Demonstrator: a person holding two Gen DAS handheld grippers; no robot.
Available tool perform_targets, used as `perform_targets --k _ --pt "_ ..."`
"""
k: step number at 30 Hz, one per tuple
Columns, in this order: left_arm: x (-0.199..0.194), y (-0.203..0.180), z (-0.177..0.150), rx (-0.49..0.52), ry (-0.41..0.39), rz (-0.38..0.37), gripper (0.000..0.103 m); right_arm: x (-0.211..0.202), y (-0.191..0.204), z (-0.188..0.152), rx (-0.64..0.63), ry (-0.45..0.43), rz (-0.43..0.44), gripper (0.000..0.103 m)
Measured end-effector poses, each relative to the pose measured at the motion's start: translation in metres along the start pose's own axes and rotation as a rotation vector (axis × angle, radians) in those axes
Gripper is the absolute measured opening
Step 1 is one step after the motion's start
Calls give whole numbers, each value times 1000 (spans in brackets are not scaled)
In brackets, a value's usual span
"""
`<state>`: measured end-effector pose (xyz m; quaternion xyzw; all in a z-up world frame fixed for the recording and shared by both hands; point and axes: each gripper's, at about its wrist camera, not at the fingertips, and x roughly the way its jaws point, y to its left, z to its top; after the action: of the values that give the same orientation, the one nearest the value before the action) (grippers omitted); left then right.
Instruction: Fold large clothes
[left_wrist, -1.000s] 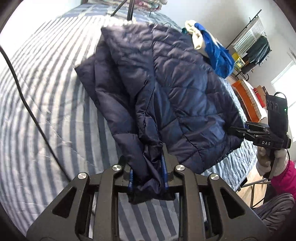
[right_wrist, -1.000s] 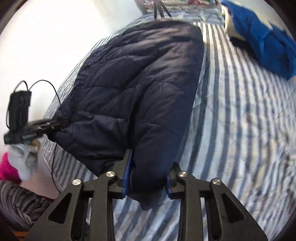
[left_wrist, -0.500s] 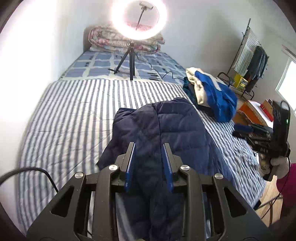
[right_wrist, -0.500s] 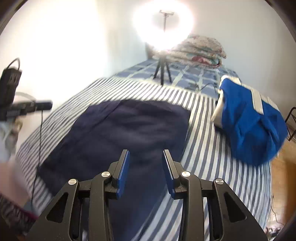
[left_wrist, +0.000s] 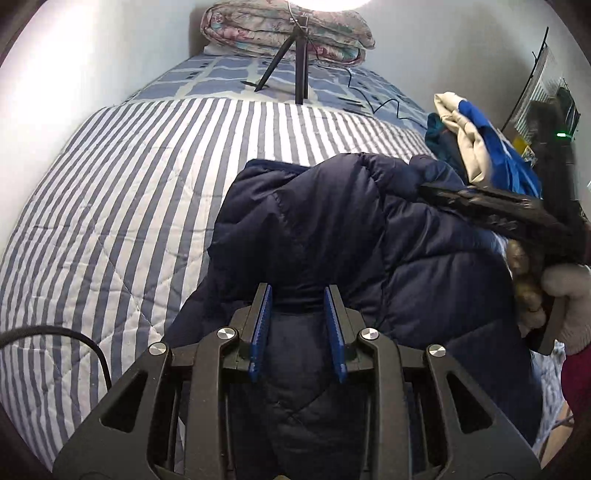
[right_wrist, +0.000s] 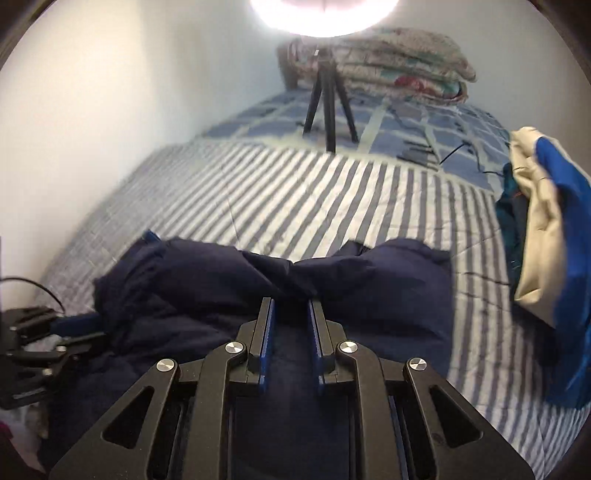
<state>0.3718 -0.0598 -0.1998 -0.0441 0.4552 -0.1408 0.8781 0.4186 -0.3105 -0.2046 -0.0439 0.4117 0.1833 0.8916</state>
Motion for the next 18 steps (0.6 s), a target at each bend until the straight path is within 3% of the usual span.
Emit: perform_targets --k 3,6,7,8,9,10,11,13,15,18 --pt "10 5 -3 7 18 -7 32 18 1 -5 5 46 0 16" --pt "3 12 2 -26 44 -35 33 3 1 -2 5 39 -15 16" --pt "-4 17 3 -46 46 -53 40 -12 1 -2 1 18 -12 16" --pt "-13 23 3 -68 42 -85 56 -22 0 -2 -1 2 -7 16" --pt "-24 31 2 -95 35 -112 65 -34 -2 -3 3 -14 0 19" --pt "-35 38 1 -122 24 -125 73 -48 -5 -8 11 -31 8 26" --pt "-43 46 -1 -145 16 -142 74 -58 -8 -11 17 -45 15 32" --pt "-58 62 -4 -184 15 -185 75 -90 -18 -28 34 -97 41 60" --pt "-70 82 -12 -249 28 -218 77 -110 -26 -42 45 -122 54 70" --pt "-66 105 -25 -366 88 -314 81 -130 -43 -69 90 -106 79 74"
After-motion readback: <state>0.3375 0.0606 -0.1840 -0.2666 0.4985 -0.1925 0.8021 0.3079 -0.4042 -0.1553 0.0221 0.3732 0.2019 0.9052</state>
